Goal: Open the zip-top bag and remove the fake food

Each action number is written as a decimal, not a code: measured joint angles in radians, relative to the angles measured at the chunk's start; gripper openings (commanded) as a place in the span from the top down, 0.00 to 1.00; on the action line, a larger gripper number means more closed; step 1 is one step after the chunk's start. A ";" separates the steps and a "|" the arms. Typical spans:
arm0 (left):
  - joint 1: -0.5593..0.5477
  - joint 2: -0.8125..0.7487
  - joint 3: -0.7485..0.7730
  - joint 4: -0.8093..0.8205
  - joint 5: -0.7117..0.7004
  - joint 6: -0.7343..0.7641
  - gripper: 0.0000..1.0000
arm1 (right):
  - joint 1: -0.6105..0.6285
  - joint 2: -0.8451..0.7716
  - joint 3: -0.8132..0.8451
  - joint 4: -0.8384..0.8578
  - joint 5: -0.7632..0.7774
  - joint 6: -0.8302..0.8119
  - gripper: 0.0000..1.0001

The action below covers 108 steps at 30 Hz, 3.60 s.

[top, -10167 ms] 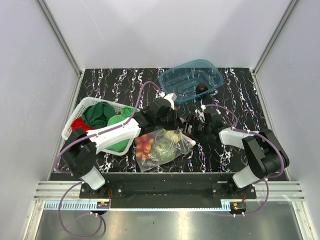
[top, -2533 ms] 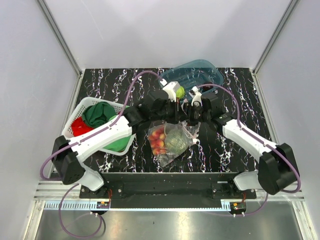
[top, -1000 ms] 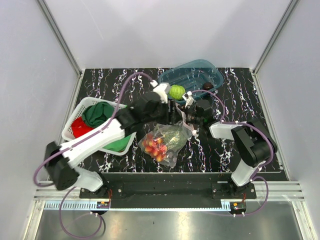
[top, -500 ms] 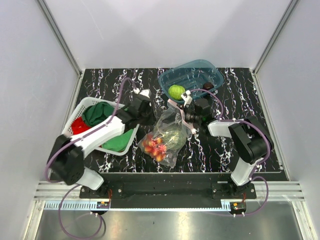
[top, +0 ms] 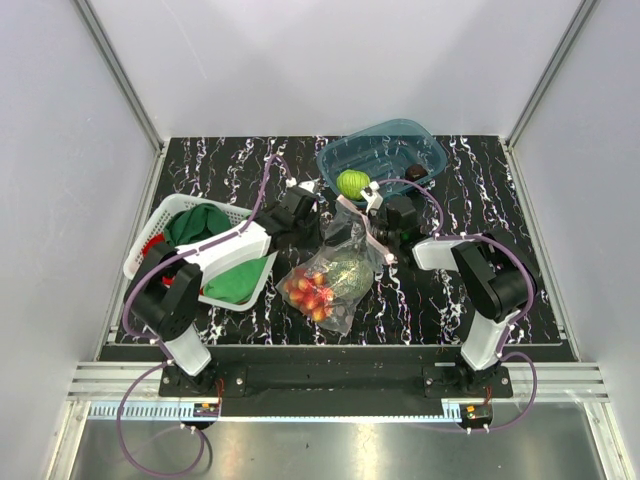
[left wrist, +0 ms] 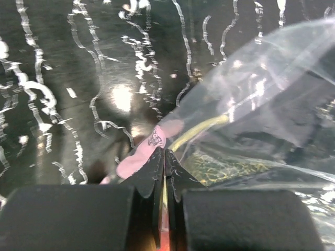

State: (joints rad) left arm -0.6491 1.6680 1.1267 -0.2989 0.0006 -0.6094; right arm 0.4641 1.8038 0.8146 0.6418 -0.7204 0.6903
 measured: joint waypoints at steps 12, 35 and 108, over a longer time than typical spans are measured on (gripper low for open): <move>0.001 0.005 -0.025 0.065 0.051 -0.001 0.96 | 0.000 0.031 0.022 -0.099 0.139 0.001 0.43; 0.000 -0.198 -0.082 0.053 0.074 -0.011 0.60 | -0.002 0.013 0.103 -0.162 0.225 -0.020 1.00; -0.353 -0.246 0.185 0.081 -0.086 -0.051 1.00 | 0.078 -0.598 -0.045 -0.586 0.307 -0.203 1.00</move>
State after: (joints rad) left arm -1.0019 1.4223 1.3113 -0.2180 -0.0856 -0.6609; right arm 0.5423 1.2057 0.7692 0.0563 -0.4133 0.4877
